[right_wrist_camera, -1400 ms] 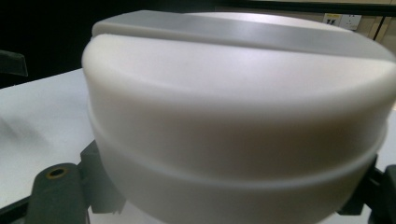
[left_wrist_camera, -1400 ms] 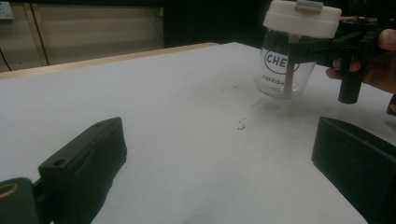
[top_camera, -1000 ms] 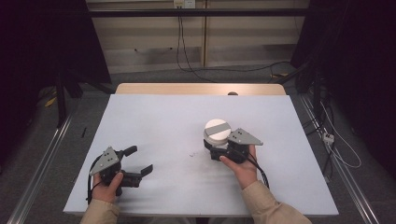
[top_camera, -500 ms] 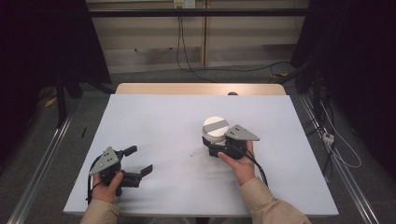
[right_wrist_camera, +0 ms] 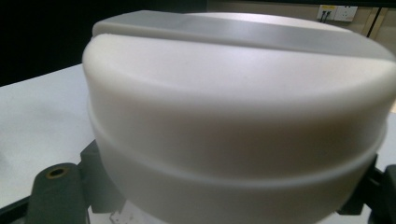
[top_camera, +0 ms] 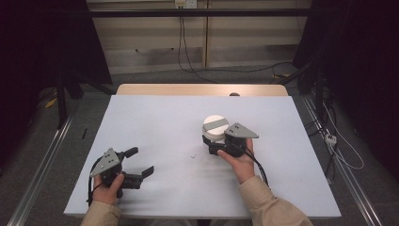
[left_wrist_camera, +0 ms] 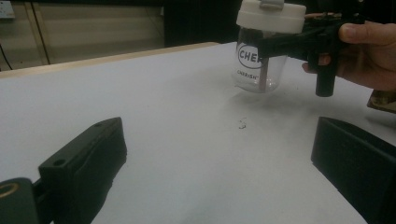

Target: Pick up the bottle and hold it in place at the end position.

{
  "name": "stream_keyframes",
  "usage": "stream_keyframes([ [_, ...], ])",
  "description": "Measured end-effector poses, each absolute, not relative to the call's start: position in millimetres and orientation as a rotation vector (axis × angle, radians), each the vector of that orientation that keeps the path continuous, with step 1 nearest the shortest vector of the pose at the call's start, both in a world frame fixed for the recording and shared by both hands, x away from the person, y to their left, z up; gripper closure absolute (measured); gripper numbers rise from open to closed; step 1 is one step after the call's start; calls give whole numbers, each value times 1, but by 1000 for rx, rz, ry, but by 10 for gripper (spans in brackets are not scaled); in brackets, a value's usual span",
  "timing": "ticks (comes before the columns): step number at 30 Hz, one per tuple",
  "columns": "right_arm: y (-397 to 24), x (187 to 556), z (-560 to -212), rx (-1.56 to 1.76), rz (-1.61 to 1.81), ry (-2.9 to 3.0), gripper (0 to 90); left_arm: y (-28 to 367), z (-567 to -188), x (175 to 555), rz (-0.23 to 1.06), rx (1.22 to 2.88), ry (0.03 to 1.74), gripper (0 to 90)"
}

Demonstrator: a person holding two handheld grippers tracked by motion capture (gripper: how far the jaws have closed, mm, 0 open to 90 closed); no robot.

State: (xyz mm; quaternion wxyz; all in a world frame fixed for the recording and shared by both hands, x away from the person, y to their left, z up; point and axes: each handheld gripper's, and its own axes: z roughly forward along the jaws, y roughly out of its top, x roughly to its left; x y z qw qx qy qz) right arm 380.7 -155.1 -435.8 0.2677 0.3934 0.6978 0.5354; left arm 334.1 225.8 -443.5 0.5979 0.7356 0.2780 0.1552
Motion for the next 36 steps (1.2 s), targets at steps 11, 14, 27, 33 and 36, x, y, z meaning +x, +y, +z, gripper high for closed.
stream_keyframes([
  [11, -151, 388, -436, 1055, 1447, 1880, 183, 226, -443, 334, 363, 1710, 641, 30],
  [14, -150, 390, -436, 1057, 1446, 1878, 183, 226, -444, 334, 360, 1709, 644, 30],
  [27, -148, 397, -436, 1063, 1445, 1868, 183, 226, -444, 334, 361, 1710, 642, 30],
  [33, -147, 400, -436, 1062, 1437, 1867, 183, 226, -444, 334, 360, 1710, 643, 30],
  [36, -147, 401, -437, 1063, 1432, 1870, 184, 226, -444, 334, 359, 1710, 642, 30],
])
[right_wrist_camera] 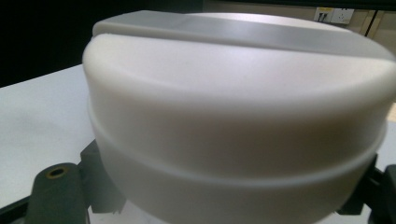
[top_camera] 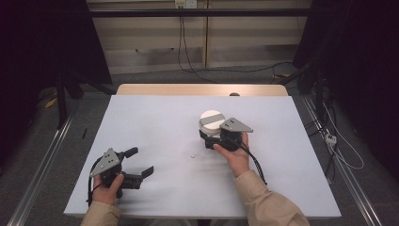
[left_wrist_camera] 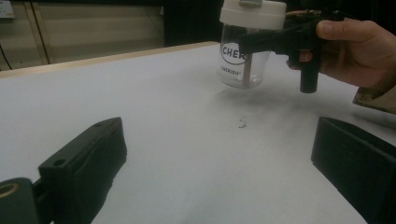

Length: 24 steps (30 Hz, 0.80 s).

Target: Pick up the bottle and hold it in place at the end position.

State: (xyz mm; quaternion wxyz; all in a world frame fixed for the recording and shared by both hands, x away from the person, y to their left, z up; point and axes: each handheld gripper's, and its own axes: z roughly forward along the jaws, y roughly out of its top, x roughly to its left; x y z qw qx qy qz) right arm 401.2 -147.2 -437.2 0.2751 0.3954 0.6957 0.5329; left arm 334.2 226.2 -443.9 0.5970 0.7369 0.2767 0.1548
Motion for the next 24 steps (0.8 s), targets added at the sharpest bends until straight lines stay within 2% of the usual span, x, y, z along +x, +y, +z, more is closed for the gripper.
stream_keyframes([
  [24, -142, 415, -440, 1067, 1422, 1876, 183, 226, -445, 334, 345, 1701, 647, 30],
])
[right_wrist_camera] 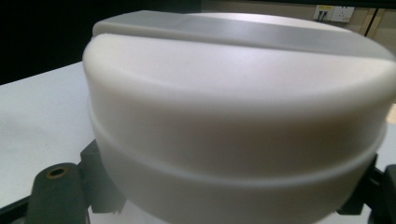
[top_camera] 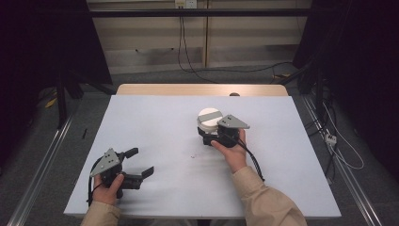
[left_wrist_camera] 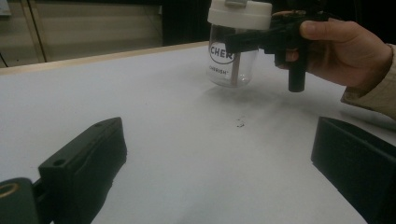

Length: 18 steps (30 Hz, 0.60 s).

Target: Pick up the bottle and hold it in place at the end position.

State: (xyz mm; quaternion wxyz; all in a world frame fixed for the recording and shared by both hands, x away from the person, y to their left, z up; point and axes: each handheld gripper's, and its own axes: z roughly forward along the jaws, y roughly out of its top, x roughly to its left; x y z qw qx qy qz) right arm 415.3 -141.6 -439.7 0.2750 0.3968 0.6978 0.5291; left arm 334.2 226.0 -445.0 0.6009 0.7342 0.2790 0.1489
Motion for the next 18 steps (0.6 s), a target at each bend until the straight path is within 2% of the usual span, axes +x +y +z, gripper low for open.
stream_keyframes([
  [18, -138, 425, -440, 1080, 1433, 1870, 183, 227, -446, 335, 346, 1708, 651, 30],
])
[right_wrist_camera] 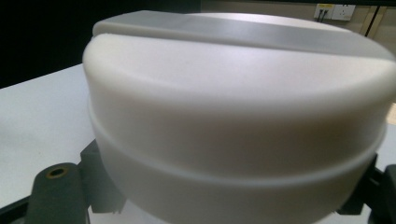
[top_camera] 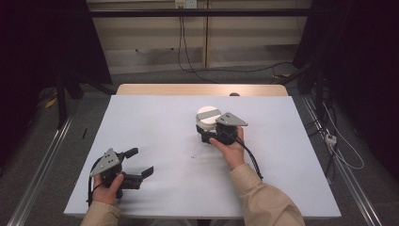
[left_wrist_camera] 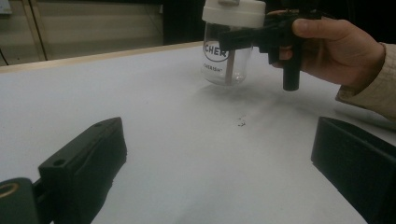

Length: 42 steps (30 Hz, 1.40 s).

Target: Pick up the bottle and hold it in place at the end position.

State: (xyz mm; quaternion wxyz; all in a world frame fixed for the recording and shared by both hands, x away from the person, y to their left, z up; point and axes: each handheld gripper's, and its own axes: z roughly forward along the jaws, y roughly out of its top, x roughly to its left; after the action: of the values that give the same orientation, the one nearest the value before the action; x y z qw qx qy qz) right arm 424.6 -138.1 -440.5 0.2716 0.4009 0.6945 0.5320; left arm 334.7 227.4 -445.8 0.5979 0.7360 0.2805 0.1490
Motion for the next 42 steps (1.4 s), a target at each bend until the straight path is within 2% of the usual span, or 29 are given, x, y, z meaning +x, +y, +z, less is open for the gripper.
stream_keyframes([
  [42, -129, 432, -452, 1075, 1419, 1909, 183, 228, -446, 335, 349, 1709, 651, 30],
])
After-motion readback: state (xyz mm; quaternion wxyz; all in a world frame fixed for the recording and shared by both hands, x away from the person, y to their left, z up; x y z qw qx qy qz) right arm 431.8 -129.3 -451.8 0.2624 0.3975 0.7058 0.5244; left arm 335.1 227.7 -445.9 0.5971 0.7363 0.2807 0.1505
